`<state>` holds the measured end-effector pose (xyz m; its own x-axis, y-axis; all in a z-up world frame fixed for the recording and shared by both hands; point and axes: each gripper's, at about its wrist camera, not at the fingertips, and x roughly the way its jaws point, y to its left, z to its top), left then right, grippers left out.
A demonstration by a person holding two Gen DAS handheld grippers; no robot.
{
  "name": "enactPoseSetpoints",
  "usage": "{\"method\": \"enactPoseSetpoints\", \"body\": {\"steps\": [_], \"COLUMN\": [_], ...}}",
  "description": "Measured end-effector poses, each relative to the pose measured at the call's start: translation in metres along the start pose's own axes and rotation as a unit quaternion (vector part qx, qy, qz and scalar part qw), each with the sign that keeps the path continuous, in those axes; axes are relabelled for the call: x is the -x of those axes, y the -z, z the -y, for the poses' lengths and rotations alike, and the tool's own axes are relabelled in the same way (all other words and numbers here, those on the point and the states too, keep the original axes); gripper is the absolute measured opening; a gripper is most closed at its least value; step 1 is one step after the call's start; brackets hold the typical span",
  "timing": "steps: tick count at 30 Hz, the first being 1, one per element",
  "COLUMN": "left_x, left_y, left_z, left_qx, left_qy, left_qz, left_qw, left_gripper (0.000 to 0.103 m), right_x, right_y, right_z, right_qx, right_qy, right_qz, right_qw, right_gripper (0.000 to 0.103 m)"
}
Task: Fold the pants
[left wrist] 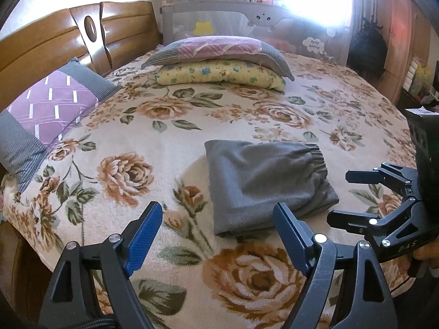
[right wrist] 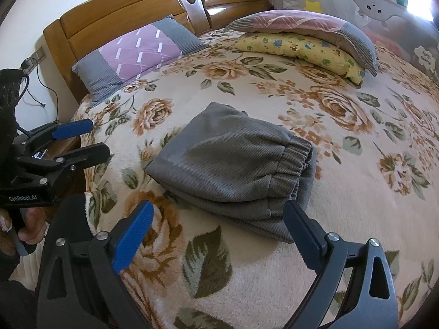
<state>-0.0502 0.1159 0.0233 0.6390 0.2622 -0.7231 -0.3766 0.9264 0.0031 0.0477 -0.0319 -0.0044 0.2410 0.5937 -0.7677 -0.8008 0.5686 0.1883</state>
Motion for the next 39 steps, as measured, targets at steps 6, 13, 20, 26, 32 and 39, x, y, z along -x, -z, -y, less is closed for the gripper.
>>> {"method": "enactPoseSetpoints", "body": {"steps": [6, 13, 20, 26, 32, 39], "left_x": [-0.003, -0.009, -0.017, -0.023, -0.027, -0.03], "left_y": [0.0, -0.001, -0.001, -0.001, 0.0, -0.001], "left_z": [0.001, 0.0, 0.0, 0.0, 0.001, 0.003], "left_qx": [-0.003, 0.002, 0.003, 0.003, 0.003, 0.003], "left_qy": [0.001, 0.003, 0.005, 0.009, 0.013, 0.015], "left_qz": [0.005, 0.0, -0.008, -0.013, -0.018, -0.022], "left_qw": [1.0, 1.0, 1.0, 0.9999, 0.9997, 0.9996], "left_gripper": [0.083, 0.083, 0.083, 0.083, 0.083, 0.083], "right_x": [-0.004, -0.007, -0.013, -0.018, -0.02, -0.022], "right_y": [-0.002, -0.003, -0.004, -0.004, -0.004, -0.004], "right_z": [-0.002, 0.0, 0.004, 0.009, 0.011, 0.013], "right_qx": [0.005, 0.006, 0.005, 0.002, 0.0, 0.0], "right_qy": [-0.001, -0.002, -0.003, -0.004, -0.006, -0.006], "right_qz": [-0.002, -0.005, -0.009, -0.014, -0.017, -0.018], "right_qw": [1.0, 1.0, 1.0, 1.0, 1.0, 1.0], "right_gripper": [0.096, 0.096, 0.096, 0.096, 0.096, 0.096]}}
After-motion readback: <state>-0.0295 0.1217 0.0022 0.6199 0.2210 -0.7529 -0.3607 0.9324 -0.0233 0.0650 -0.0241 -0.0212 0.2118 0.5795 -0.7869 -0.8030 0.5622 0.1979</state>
